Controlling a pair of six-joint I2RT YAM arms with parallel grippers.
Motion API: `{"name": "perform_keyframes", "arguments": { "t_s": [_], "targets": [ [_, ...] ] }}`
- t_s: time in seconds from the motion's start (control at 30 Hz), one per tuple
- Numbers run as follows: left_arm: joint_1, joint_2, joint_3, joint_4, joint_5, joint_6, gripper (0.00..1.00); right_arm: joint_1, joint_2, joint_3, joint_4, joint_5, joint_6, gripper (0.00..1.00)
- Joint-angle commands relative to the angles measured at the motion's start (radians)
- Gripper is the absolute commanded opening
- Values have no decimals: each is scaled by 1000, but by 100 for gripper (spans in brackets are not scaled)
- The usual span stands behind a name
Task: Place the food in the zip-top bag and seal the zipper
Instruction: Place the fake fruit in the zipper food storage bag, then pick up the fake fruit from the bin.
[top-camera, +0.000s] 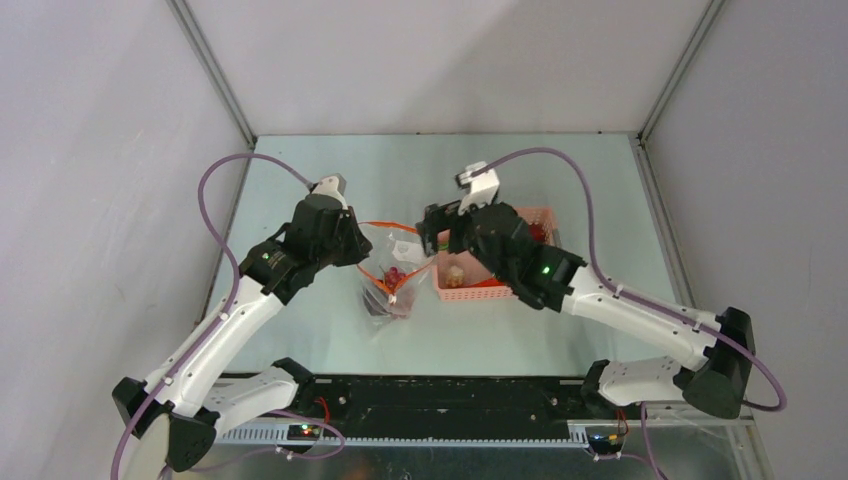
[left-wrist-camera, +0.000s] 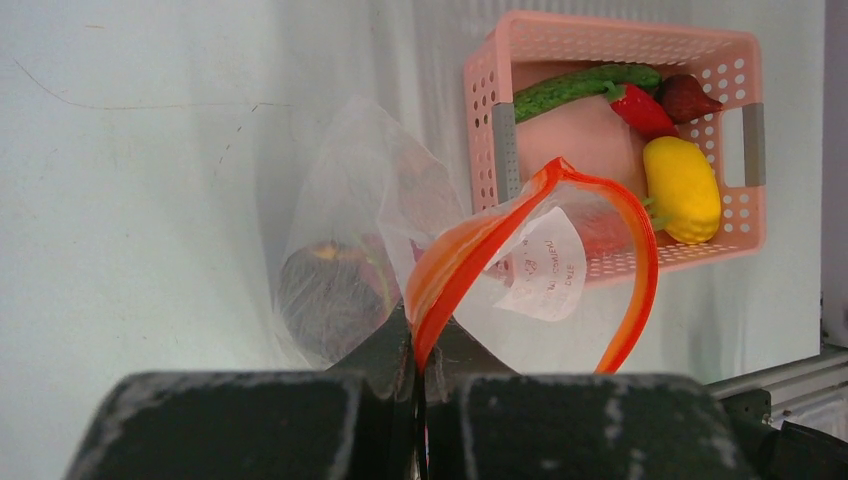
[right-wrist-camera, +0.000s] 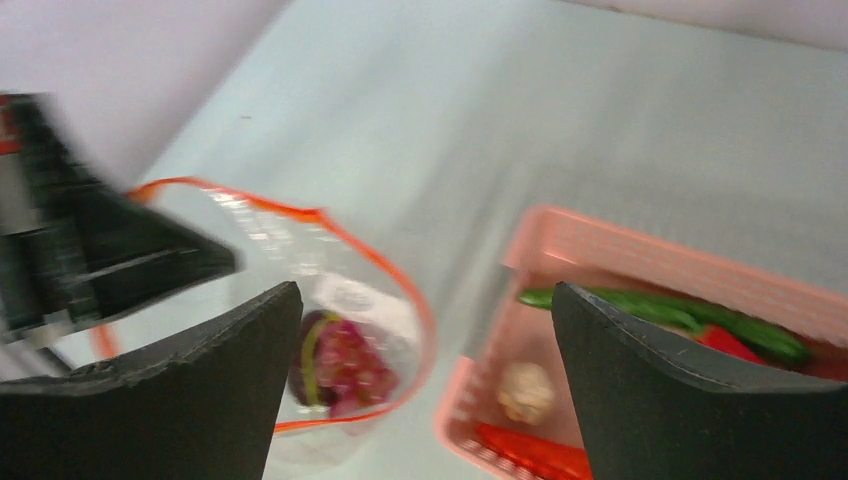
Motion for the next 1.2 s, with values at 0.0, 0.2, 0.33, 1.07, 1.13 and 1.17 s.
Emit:
{"name": "perform_keyframes", "arguments": {
  "t_s": [0.0, 0.2, 0.33, 1.07, 1.13, 1.17],
  "targets": [
    [5, -15, 12, 39, 30, 25, 3, -151, -29, 30, -257, -82, 29, 99],
    [6, -10, 21, 29, 47, 34, 4, -341, 54, 26, -467, -93, -61, 99],
    [5, -14, 17, 34, 43, 38, 5, -406, 124, 26, -589, -22, -62, 100],
    [5, 17, 20, 39, 104, 47, 5, -568, 426, -7, -570, -191, -429, 92],
    [5, 21, 20, 39, 104, 48, 5, -568, 436, -12, -549, -187, -434, 92],
    [5, 25, 22, 38, 108, 48, 5, -568, 439, -15, -541, -185, -435, 92]
  ]
}}
